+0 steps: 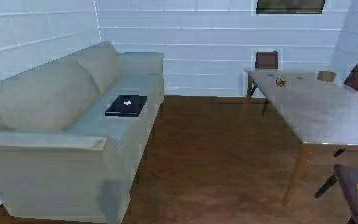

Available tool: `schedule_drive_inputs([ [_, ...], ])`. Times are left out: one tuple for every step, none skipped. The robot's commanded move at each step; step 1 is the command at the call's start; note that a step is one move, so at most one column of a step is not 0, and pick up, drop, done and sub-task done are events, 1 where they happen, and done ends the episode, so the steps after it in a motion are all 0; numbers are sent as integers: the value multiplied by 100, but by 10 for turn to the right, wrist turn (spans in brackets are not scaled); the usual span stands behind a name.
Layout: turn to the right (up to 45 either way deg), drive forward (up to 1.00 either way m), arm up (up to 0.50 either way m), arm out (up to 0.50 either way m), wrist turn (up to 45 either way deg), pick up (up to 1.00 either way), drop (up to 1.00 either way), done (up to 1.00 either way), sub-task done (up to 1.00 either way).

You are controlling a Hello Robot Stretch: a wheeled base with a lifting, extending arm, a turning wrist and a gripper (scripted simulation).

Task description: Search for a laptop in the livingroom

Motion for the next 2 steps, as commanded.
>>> schedule_drive_inputs([
  [0, 65, 0, 0, 0, 0, 0, 0, 0],
  [0, 35, 0, 0, 0, 0, 0, 0, 0],
])
